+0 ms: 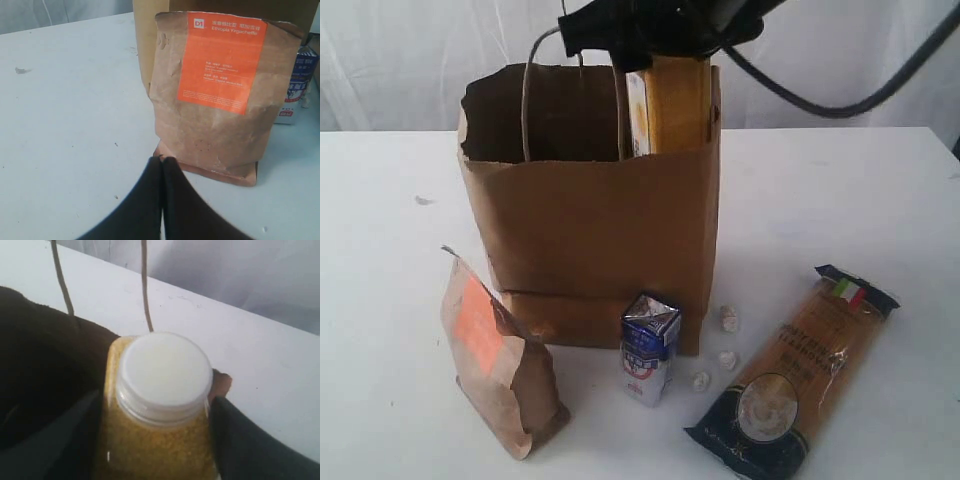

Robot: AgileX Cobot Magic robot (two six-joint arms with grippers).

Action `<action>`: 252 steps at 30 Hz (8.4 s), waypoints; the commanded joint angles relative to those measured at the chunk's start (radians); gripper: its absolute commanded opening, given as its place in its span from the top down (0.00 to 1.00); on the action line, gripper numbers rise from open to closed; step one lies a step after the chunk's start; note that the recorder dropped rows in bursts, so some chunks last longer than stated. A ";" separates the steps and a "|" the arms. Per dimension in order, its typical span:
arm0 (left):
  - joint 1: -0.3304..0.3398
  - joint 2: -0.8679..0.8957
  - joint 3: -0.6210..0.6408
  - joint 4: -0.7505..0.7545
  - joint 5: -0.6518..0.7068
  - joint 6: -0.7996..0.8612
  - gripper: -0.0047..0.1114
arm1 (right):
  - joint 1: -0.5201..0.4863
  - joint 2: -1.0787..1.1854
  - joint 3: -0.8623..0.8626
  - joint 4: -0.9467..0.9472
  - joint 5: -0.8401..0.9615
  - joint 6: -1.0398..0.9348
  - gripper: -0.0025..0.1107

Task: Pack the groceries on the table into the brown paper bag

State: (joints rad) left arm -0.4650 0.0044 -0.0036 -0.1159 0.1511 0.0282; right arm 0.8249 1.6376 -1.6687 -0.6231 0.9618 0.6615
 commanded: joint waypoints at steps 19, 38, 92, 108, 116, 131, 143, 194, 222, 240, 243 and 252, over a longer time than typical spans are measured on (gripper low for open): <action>0.003 -0.004 0.004 -0.004 -0.002 0.003 0.96 | 0.023 -0.082 0.240 -0.179 -0.233 0.155 0.84; 0.003 -0.004 0.004 -0.004 -0.002 0.003 0.96 | 0.023 -0.193 0.237 -0.182 -0.249 0.125 0.35; 0.003 -0.004 0.004 -0.004 -0.002 0.003 0.96 | 0.023 -0.543 0.876 0.693 -0.248 -0.587 0.34; 0.003 -0.004 0.004 -0.004 -0.002 0.003 0.96 | 0.023 -0.209 0.876 0.623 -0.595 -0.292 0.34; 0.003 -0.004 0.004 -0.004 -0.002 0.003 0.96 | 0.021 -0.127 0.876 0.615 -0.670 -0.284 0.35; 0.003 -0.004 0.004 -0.004 -0.002 0.003 0.96 | 0.021 -0.084 0.876 0.354 -0.713 -0.039 0.35; 0.003 -0.004 0.004 -0.004 -0.002 0.003 0.96 | 0.021 -0.035 0.863 0.353 -0.800 0.105 0.35; 0.003 -0.004 0.004 -0.004 -0.002 0.003 0.96 | 0.314 -0.294 0.269 0.305 -0.285 -0.267 0.98; 0.003 -0.004 0.004 -0.004 -0.002 0.003 0.96 | 0.112 0.145 -0.366 0.163 0.028 -0.428 0.98; 0.003 -0.004 0.004 -0.004 -0.002 0.003 0.96 | 0.064 0.267 -0.394 0.346 0.171 -0.553 0.98; 0.003 -0.004 0.004 -0.004 -0.002 0.003 0.96 | 0.063 0.280 -0.394 0.339 0.173 -0.553 0.98; 0.003 -0.004 0.004 -0.004 -0.002 0.003 0.96 | 0.061 0.280 -0.394 0.339 0.194 -0.553 0.75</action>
State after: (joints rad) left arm -0.4650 0.0044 -0.0036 -0.1159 0.1511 0.0282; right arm 0.8917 1.9312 -2.0512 -0.2736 1.1481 0.1201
